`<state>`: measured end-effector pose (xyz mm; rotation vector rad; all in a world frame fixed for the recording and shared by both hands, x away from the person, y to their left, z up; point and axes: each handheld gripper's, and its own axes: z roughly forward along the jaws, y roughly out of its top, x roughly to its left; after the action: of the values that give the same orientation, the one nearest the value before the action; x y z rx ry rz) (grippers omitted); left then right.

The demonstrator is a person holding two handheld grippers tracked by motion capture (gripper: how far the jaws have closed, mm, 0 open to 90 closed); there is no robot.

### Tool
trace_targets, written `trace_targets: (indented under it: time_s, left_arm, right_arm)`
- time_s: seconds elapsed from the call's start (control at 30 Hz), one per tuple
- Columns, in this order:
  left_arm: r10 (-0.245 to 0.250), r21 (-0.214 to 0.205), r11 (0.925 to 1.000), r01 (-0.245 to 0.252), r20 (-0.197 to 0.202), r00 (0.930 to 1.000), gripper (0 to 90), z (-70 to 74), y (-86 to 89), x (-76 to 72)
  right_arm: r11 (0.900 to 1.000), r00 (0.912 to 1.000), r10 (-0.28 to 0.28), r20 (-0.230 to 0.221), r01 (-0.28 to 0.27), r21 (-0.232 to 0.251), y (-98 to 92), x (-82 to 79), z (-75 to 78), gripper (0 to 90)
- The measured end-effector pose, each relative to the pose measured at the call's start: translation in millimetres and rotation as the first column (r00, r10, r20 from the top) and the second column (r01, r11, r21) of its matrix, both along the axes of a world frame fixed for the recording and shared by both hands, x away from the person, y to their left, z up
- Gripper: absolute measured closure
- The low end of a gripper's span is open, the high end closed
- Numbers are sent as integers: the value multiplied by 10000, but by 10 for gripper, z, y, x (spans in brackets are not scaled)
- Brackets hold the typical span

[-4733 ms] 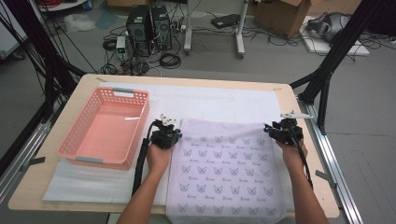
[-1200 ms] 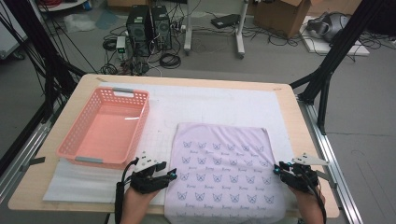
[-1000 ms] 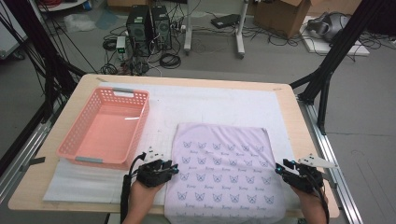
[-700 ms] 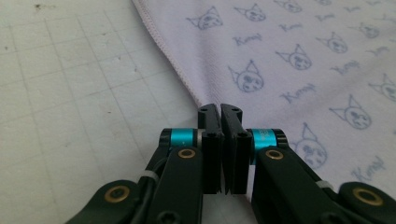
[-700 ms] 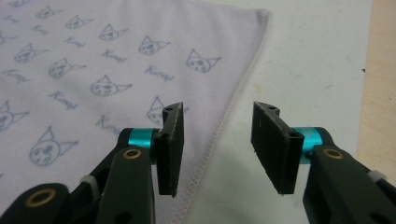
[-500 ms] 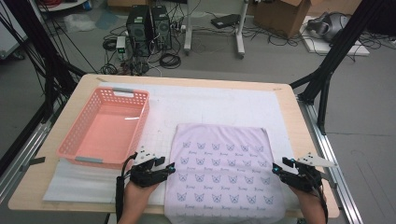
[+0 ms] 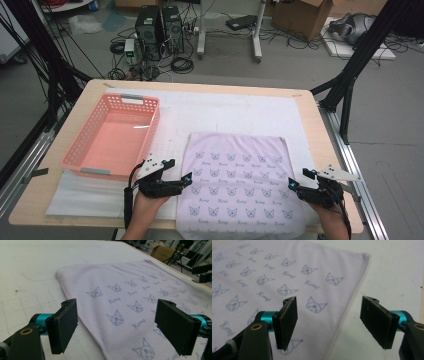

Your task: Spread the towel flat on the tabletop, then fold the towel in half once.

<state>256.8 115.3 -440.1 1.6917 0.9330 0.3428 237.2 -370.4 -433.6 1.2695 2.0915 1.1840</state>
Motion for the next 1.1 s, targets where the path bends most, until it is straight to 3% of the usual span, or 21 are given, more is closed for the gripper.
trace_targets:
  time_s: [0.33, 0.87, 1.1]
  left_arm:
    - [-150, 89, 9998, 151, -60, 9999, 224, -21, -77, 58]
    - [197, 183, 9996, -197, -20, 9998, 227, -23, -37, 93]
    - [242, 171, 9996, -235, -410, 9989, 235, -49, -42, 194]
  right_arm:
    - [9999, 9998, -151, 122, 150, 59, -57, -58, 23, 292]
    - [10000, 10000, 27, 8, -27, 30, 3, -34, 11, 292]
    - [10000, 9999, 31, -152, -31, -26, 12, 26, -1, 293]
